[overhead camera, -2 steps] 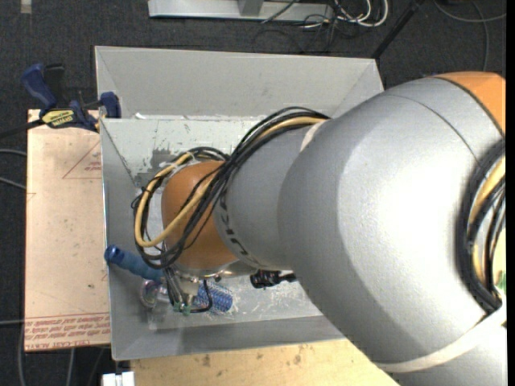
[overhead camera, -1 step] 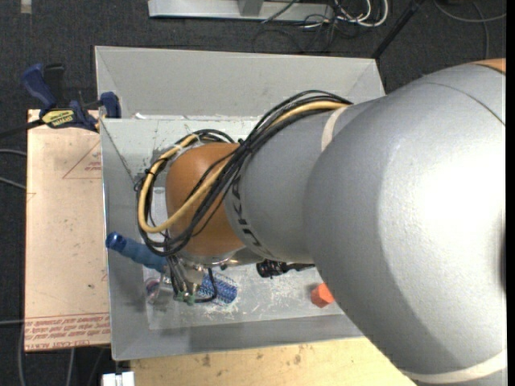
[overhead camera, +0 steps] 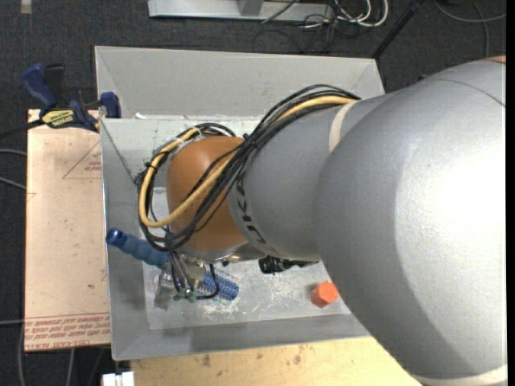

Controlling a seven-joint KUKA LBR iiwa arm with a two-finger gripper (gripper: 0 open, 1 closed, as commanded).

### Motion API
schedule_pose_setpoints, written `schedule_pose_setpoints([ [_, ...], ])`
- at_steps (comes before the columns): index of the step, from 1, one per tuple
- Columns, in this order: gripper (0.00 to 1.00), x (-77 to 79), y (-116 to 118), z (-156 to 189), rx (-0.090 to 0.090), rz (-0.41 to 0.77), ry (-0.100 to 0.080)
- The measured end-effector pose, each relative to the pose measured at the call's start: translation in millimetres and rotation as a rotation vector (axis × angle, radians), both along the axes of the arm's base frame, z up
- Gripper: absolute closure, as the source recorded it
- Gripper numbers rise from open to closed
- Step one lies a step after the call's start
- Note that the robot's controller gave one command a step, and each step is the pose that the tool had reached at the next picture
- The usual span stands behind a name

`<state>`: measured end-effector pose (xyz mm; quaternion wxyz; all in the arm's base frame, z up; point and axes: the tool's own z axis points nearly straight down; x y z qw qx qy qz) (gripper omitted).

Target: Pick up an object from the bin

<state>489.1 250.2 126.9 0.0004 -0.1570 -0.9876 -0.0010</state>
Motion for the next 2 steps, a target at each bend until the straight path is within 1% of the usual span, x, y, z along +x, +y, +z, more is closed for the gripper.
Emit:
schedule_pose_setpoints([
  [1, 1.0, 0.4, 0.6, 32.0, 0.0, 0.002, -0.001],
  [2, 1.0, 0.4, 1.3, 48.3, 0.0, 0.005, -0.001],
])
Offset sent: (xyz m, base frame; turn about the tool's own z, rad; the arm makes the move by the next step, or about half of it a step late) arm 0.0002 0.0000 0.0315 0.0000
